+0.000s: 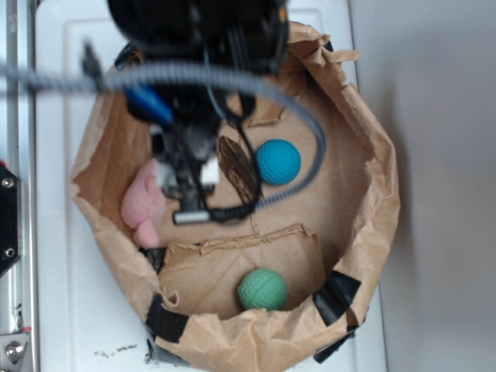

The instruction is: Grab the wood chip.

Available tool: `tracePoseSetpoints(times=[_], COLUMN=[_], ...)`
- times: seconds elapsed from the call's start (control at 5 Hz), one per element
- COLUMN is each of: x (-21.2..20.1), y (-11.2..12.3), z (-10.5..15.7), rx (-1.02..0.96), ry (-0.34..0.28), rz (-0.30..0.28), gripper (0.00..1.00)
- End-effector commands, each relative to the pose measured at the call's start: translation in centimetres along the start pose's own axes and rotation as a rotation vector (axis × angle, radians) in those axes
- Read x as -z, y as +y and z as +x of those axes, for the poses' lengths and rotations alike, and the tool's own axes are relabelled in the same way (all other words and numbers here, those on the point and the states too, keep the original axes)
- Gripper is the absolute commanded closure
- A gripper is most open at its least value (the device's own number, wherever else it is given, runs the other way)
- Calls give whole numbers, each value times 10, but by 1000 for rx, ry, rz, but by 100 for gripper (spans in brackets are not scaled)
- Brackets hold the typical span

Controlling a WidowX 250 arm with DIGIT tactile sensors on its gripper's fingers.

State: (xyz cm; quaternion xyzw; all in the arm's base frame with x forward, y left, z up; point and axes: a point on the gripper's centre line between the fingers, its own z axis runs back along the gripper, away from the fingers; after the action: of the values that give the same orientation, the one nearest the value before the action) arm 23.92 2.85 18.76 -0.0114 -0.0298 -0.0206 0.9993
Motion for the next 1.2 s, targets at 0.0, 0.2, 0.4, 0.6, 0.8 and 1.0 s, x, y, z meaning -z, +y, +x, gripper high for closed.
tracePoseSetpoints(times=[0.0, 0.2, 0.4, 0.6, 0.8, 1.0], x=[32, 47, 67, 85, 85, 85], y=[-13, -1, -2, -10, -10, -10], z=[-7, -1, 2, 6, 6, 6], rx=[173, 187, 206, 205, 205, 205], ry=[-41, -15, 9, -19, -19, -19], rz=[-5, -49, -59, -1, -1, -1], gripper=[0, 0, 0, 0, 0, 0])
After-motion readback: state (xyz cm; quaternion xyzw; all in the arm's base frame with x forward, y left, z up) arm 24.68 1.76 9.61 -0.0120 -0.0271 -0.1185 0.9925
